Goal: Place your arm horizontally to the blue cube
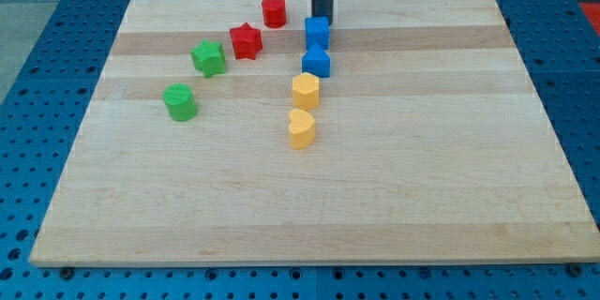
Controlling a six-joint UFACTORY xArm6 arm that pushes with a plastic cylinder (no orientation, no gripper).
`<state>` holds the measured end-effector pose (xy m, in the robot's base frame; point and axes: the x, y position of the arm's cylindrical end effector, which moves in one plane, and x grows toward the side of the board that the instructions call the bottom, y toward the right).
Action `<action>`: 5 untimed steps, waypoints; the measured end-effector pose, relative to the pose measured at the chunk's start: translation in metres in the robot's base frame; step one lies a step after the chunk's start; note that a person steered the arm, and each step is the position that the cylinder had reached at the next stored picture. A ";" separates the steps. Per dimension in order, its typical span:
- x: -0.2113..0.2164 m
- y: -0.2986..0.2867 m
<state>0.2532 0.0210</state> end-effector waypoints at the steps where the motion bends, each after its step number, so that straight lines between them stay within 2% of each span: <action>1: 0.001 0.019; 2: -0.003 0.025; 3: 0.038 0.060; 4: 0.047 0.080; 5: 0.037 0.083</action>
